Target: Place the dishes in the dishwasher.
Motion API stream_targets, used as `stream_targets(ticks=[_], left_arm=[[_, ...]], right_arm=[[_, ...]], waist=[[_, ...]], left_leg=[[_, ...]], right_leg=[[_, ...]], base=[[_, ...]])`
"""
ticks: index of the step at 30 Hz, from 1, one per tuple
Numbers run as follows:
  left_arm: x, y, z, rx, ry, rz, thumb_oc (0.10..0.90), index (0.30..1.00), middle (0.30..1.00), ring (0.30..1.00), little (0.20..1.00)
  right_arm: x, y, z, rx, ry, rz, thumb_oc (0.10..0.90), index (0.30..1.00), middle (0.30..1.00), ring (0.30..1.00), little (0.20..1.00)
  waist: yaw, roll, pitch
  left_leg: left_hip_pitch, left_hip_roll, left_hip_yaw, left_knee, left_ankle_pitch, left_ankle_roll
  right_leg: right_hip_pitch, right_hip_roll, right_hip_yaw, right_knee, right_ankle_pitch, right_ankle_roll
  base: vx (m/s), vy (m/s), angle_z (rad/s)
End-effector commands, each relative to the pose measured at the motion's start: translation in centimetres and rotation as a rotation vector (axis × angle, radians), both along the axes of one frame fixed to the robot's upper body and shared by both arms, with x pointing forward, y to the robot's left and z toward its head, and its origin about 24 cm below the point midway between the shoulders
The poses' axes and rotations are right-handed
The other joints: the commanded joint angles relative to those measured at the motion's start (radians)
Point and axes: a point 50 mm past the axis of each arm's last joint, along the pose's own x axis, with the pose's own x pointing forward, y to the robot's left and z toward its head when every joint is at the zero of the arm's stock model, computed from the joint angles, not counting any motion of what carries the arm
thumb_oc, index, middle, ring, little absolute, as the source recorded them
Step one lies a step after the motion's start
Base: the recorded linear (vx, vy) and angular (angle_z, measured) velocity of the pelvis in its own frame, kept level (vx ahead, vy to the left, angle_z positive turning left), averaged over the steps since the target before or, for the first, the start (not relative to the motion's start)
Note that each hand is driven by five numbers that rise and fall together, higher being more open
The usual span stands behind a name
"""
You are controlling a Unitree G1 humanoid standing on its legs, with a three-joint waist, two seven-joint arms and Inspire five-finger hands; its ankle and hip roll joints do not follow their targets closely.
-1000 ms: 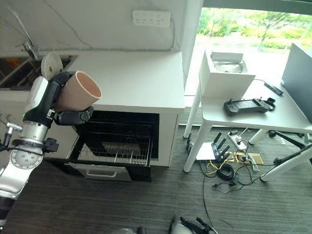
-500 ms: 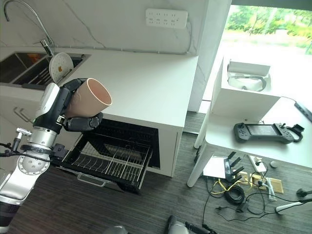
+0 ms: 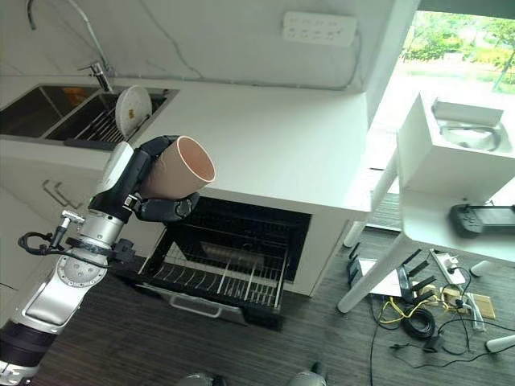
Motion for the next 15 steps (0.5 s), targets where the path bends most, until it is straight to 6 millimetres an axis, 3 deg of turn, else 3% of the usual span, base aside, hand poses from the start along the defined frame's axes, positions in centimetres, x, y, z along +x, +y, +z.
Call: stream_targets(ticks=[1, 2, 4, 10, 12, 15], left_arm=[[-1.1, -0.6, 6.9, -0.006, -0.301, -0.073, 0.4, 0.3, 0.3, 0.3, 0.3], [-1.1, -0.2, 7.1, -0.007, -0.298, -0.065, 0.4, 0.3, 0.3, 0.3, 0.3], [-1.2, 0.2, 7.7, -0.01, -0.289, -0.048, 0.4, 0.3, 0.3, 0.3, 0.3], [-1.1, -0.4, 6.0, -0.07, -0.248, -0.085, 0.4, 0.3, 0.3, 0.3, 0.3], [-1.1, -0.5, 4.8, -0.114, -0.229, -0.084, 0.4, 0.3, 0.3, 0.3, 0.3], [-1.3, -0.4, 3.6, -0.199, -0.184, -0.085, 0.4, 0.3, 0.3, 0.3, 0.3]], right_arm=[[3.9, 0.0, 0.5, -0.018, -0.136, 0.085, 0.8, 0.9, 0.9, 0.9, 0.9], [4.3, 0.1, 0.6, -0.018, -0.138, 0.104, 0.8, 0.9, 0.9, 0.9, 0.9], [4.5, 0.3, 0.5, -0.021, -0.131, 0.136, 0.8, 0.9, 0.9, 0.9, 0.9], [5.6, -0.7, 1.1, -0.076, -0.214, 0.03, 0.8, 0.9, 0.9, 0.9, 0.9], [6.5, -1.3, 1.7, -0.096, -0.287, -0.015, 0.8, 0.9, 0.9, 0.9, 0.9], [9.7, -1.3, 3.1, -0.133, -0.454, -0.012, 0.8, 0.9, 0.9, 0.9, 0.9]], waist=[[0.011, 0.031, -0.014], [0.018, 0.025, -0.015], [0.021, 0.011, -0.005], [0.031, -0.013, -0.028], [0.029, -0.017, -0.035], [0.027, -0.026, -0.037]], left_leg=[[0.066, 0.058, 0.034, -0.126, 0.024, -0.03], [0.084, 0.054, 0.054, -0.126, 0.003, -0.035], [0.091, 0.053, 0.078, -0.126, 0.012, -0.03], [0.053, 0.103, 0.088, -0.126, 0.055, -0.072], [0.059, 0.111, 0.087, -0.126, 0.06, -0.082], [0.07, 0.111, 0.088, -0.126, 0.059, -0.087]], right_leg=[[0.039, 0.03, -0.048, 0.09, -0.144, 0.096], [0.045, 0.028, -0.072, 0.073, -0.161, 0.105], [0.032, 0.013, -0.086, 0.062, -0.117, 0.097], [0.042, 0.05, -0.061, 0.062, -0.229, 0.09], [0.046, 0.055, -0.05, 0.062, -0.24, 0.083], [0.041, 0.041, -0.044, 0.062, -0.242, 0.08]], base=[[0.1, 0.087, -0.45], [0.15, 0.037, -0.33], [0.05, -0.058, -0.52], [-0.01, -0.163, -0.1], [0.02, -0.138, -0.14], [0.01, -0.112, -0.13]])
